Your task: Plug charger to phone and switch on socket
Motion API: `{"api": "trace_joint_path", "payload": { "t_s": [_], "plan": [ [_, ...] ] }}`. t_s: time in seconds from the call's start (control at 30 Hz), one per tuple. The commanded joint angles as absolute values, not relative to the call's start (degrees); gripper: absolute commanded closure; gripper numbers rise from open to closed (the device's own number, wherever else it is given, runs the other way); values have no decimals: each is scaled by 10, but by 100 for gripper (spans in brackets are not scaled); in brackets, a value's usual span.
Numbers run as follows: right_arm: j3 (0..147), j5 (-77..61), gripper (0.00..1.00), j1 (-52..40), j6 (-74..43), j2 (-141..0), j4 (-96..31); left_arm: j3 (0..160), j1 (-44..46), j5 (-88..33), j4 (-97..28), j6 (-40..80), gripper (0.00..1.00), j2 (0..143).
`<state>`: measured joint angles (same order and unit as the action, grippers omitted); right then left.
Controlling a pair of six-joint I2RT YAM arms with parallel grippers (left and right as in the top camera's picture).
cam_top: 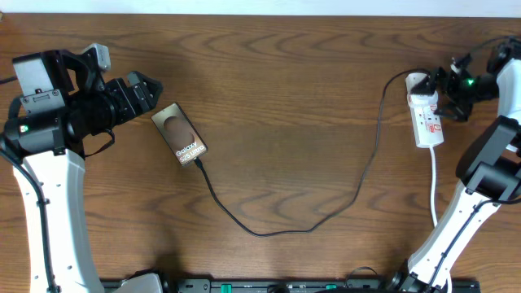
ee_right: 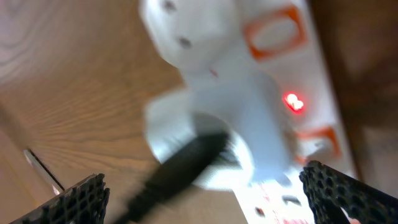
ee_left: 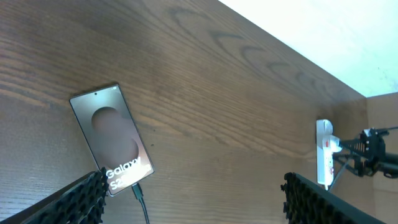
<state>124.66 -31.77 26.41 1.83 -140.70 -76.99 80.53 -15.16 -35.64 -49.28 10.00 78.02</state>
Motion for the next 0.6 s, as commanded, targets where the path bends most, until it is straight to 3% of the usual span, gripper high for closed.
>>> {"api": "trace_joint_path", "payload": {
  "t_s": [0.0,0.57],
  "plan": [
    [1233,-264,1,293,-8,-1361,-783,808,-150,-355,-495,86,12,782],
    [1234,-164,1,293,-60,-1043,-870,808,-150,-353,-509,86,12,782]
  ]
}}
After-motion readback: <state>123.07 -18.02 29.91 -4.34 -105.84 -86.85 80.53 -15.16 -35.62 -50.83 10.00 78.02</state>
